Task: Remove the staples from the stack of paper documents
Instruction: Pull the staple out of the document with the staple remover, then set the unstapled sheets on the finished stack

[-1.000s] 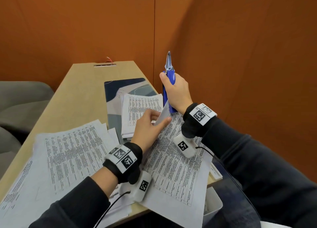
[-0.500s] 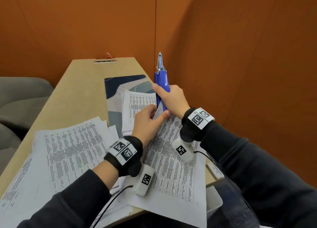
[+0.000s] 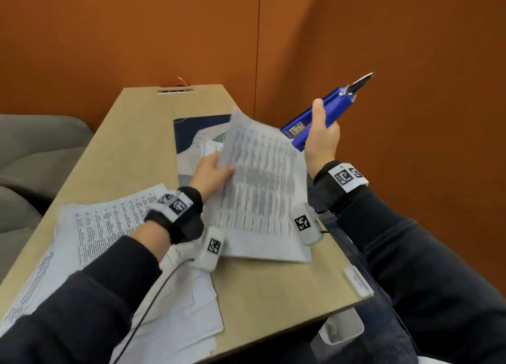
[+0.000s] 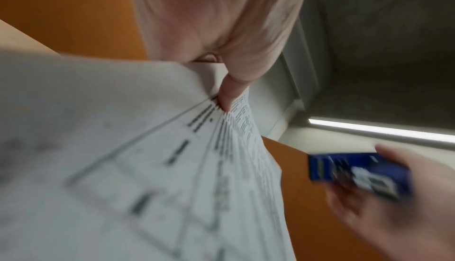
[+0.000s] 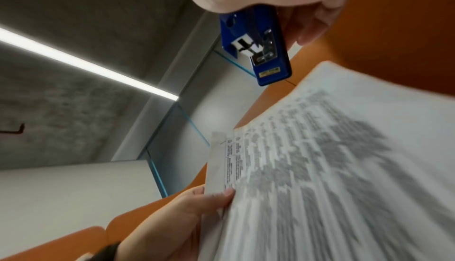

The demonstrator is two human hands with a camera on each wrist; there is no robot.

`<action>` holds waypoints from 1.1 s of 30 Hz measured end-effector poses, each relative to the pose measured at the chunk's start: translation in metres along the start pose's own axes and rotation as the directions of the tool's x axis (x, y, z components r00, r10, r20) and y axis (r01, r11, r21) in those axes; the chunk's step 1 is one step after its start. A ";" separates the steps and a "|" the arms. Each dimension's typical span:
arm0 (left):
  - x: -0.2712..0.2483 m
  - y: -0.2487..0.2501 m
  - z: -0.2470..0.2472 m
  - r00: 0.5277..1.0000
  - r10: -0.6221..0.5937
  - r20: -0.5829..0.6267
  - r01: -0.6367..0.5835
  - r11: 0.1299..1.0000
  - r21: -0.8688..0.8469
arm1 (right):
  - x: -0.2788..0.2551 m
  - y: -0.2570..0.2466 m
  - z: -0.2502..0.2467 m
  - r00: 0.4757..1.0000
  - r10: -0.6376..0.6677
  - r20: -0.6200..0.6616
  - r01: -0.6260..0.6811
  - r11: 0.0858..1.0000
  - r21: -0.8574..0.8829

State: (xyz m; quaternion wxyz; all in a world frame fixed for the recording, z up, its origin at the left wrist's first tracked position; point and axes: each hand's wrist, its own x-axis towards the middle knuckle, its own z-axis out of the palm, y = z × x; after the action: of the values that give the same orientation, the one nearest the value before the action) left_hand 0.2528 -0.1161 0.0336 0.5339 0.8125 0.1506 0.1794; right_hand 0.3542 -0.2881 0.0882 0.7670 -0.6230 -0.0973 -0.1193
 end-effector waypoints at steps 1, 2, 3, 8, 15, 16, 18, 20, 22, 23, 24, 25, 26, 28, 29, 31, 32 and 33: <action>0.016 0.003 -0.008 0.999 0.000 -0.038 -0.001 1.000 -0.026 | 0.004 0.002 -0.002 0.999 0.031 -0.016 -0.030 0.999 0.028; 0.031 0.007 -0.015 0.997 0.001 -0.071 -0.004 0.999 -0.039 | 0.007 0.004 -0.004 0.998 0.067 -0.020 -0.066 0.997 0.039; 0.045 0.010 -0.021 0.995 0.001 -0.104 -0.006 0.999 -0.045 | 0.009 0.007 -0.005 0.995 0.103 -0.018 -0.102 0.994 0.042; 0.088 -0.002 -0.030 0.986 -0.134 -0.097 0.141 0.988 0.062 | 0.003 0.031 -0.004 0.963 0.267 0.048 -0.268 0.963 0.013; 0.042 -0.070 -0.087 0.885 -0.372 -0.279 0.373 0.926 -0.054 | -0.042 0.065 0.039 0.819 0.483 0.309 -0.506 0.862 -0.007; 0.027 -0.081 -0.104 0.860 -0.406 -0.310 0.403 0.912 -0.076 | -0.055 0.068 0.050 0.779 0.508 0.368 -0.549 0.836 0.008; -0.004 -0.106 -0.140 0.783 -0.451 -0.428 0.463 0.882 -0.082 | -0.085 0.074 0.073 0.690 0.541 0.482 -0.624 0.781 0.018; -0.029 -0.129 -0.171 0.690 -0.475 -0.546 0.560 0.828 -0.013 | -0.116 0.078 0.094 0.577 0.556 0.598 -0.678 0.735 -0.028; -0.051 -0.144 -0.188 0.681 -0.502 -0.532 0.581 0.814 -0.024 | -0.141 0.085 0.110 0.484 0.581 0.655 -0.694 0.710 -0.117; -0.059 -0.146 -0.191 0.700 -0.510 -0.500 0.572 0.819 -0.034 | -0.149 0.088 0.116 0.456 0.595 0.662 -0.693 0.704 -0.155; -0.064 -0.150 -0.194 0.705 -0.509 -0.494 0.566 0.824 -0.042 | -0.155 0.092 0.120 0.437 0.603 0.668 -0.689 0.702 -0.183; -0.068 -0.155 -0.197 0.699 -0.494 -0.516 0.559 0.828 -0.035 | -0.159 0.096 0.122 0.415 0.608 0.677 -0.681 0.701 -0.211; -0.072 -0.155 -0.199 0.693 -0.475 -0.542 0.553 0.833 -0.024 | -0.162 0.099 0.122 0.398 0.610 0.685 -0.672 0.702 -0.235; -0.078 -0.157 -0.201 0.689 -0.433 -0.581 0.498 0.866 -0.055 | -0.164 0.103 0.120 0.381 0.598 0.705 -0.664 0.707 -0.242; -0.081 -0.158 -0.200 0.702 -0.381 -0.602 0.454 0.890 -0.035 | -0.164 0.105 0.118 0.382 0.592 0.710 -0.672 0.705 -0.227; -0.084 -0.155 -0.197 0.721 -0.224 -0.656 0.363 0.928 0.082 | -0.165 0.107 0.116 0.403 0.588 0.701 -0.687 0.701 -0.192; -0.085 -0.151 -0.195 0.729 -0.160 -0.665 0.322 0.938 0.128 | -0.164 0.108 0.115 0.414 0.587 0.695 -0.685 0.704 -0.186; -0.085 -0.148 -0.192 0.743 -0.131 -0.656 0.283 0.950 0.131 | -0.164 0.109 0.114 0.418 0.586 0.694 -0.682 0.707 -0.186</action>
State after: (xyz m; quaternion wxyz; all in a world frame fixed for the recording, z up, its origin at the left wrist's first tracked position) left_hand 0.0822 0.0602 -0.0439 0.3730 0.7346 0.4322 0.3667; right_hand 0.2310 -0.1447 -0.0392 0.6905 -0.5581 -0.1491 0.4353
